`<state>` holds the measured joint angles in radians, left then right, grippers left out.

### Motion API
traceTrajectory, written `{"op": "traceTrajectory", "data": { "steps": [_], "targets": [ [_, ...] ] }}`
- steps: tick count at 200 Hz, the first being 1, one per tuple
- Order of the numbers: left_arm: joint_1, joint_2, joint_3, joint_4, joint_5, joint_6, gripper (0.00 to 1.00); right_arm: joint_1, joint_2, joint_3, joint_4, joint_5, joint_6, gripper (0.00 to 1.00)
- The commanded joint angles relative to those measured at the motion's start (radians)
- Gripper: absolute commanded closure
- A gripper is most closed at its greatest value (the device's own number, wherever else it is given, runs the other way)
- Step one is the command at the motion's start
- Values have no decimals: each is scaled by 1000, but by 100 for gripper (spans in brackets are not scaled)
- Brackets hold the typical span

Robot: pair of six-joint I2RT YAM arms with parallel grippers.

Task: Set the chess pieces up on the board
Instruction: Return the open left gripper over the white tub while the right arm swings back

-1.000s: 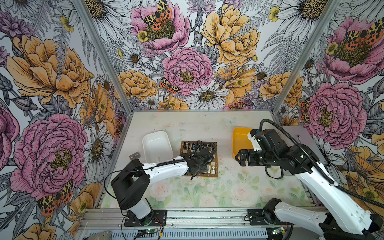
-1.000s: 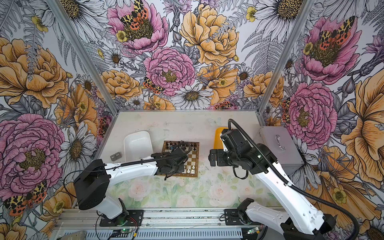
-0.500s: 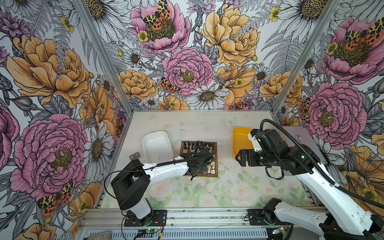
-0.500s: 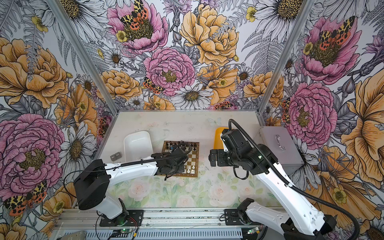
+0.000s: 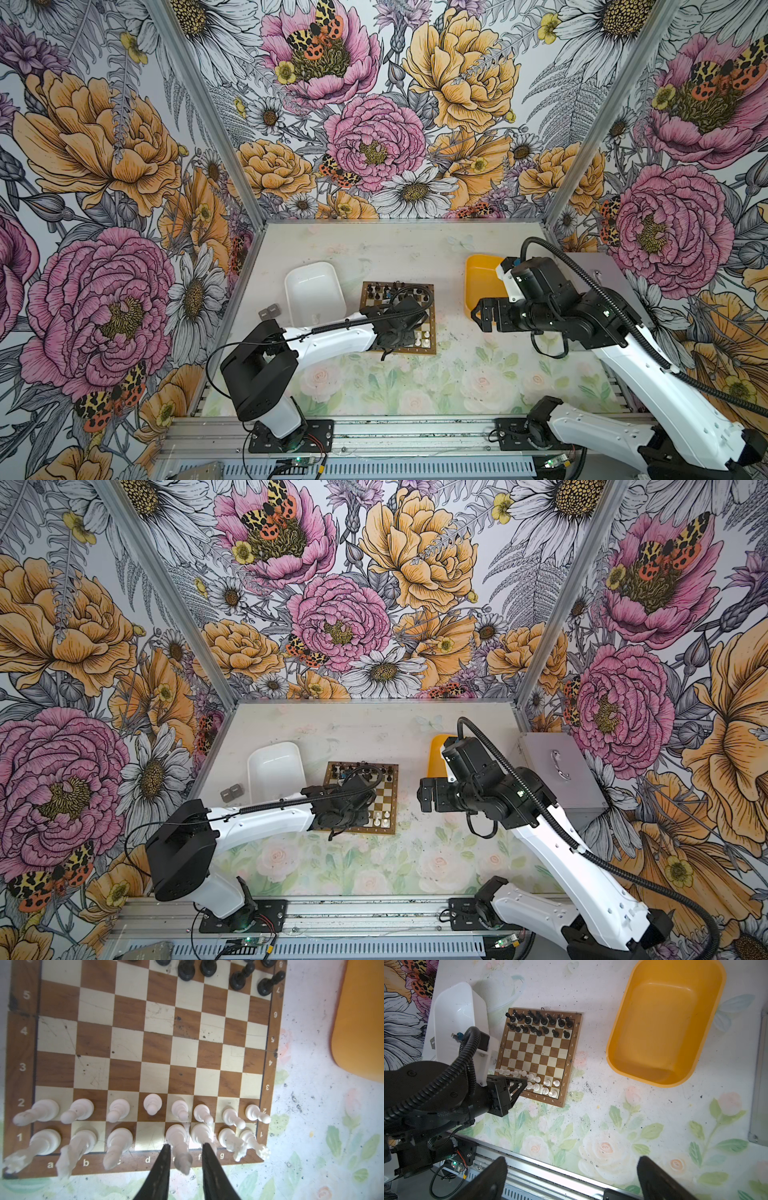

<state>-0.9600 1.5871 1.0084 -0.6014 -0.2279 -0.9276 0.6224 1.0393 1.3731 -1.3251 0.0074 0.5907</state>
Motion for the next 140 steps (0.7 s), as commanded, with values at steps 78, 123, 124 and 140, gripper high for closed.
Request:
{"op": "traceTrajectory", "data": {
  "steps": [78,123,124,140],
  "targets": [
    [26,-262,42,-237,-86,-14,64,-3,45,56,14,24,-14,0],
    [284,-431,8,-442,-119,29,60,7,129,83,84,-4,-33,0],
    [293,-435,4,-443,-115,33,60,8,133,83,86,-4,-33,0],
    [424,-491,-48,-446,-87,86,59,11,174,94,121,-20,-37,0]
  ]
}}
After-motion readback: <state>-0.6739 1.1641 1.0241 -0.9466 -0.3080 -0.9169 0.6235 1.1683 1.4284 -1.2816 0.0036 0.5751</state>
